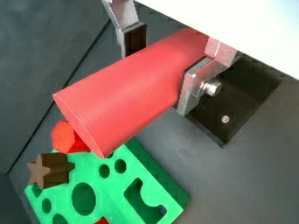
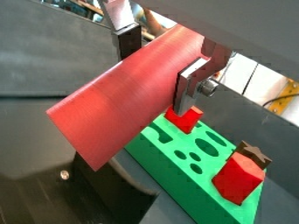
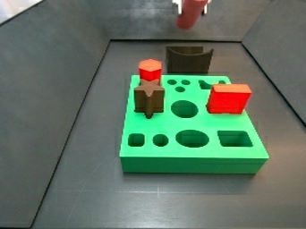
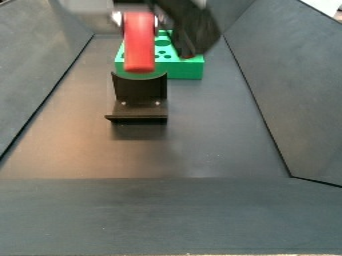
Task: Pick up the oval object. Move up. Place the oval object on the fixture. Regrasp the oval object. Move to above the board. Insert the oval object.
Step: Place the oval object on the fixture.
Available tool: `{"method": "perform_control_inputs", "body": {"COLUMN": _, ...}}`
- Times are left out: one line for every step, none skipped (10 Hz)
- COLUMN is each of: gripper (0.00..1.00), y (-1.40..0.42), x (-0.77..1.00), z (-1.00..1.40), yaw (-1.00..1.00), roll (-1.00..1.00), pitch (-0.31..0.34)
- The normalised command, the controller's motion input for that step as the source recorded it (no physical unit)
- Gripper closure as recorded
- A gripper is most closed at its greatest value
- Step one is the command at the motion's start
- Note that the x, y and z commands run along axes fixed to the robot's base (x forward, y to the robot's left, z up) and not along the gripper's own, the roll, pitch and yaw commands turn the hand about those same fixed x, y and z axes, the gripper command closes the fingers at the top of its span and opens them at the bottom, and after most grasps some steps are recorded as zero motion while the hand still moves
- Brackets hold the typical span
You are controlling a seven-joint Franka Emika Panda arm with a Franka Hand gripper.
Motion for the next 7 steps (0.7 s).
{"method": "perform_control_inputs", "body": {"gripper": 1.00, "y": 0.14, "x": 0.16, "z": -1.00, "yaw": -0.12, "roll": -0.71, "pitch": 0.249}}
{"method": "perform_control_inputs", "body": {"gripper": 1.00, "y": 0.14, "x": 0.17, "z": -1.00, "yaw": -0.16, "roll": -0.55, "pitch": 0.219}}
{"method": "perform_control_inputs", "body": {"gripper": 1.00, "y": 0.14, "x": 0.17, "z": -1.00, "yaw": -0.19, "roll": -0.39, "pitch": 0.180}}
{"method": "perform_control_inputs", "body": {"gripper": 1.00, "y": 0.13, "x": 0.18, "z": -1.00, "yaw": -0.21, "roll": -0.26, "pitch": 0.135}}
{"method": "perform_control_inputs", "body": {"gripper": 1.00, "y": 0.13, "x": 0.18, "z": -1.00, "yaw": -0.21, "roll": -0.21, "pitch": 0.087}}
{"method": "perform_control_inputs", "body": {"gripper": 1.00, "y": 0.12, "x": 0.17, "z": -0.84, "yaw": -0.20, "roll": -0.19, "pitch": 0.034}}
{"method": "perform_control_inputs", "body": {"gripper": 1.00, "y": 0.10, "x": 0.14, "z": -0.65, "yaw": -0.19, "roll": -0.18, "pitch": 0.005}}
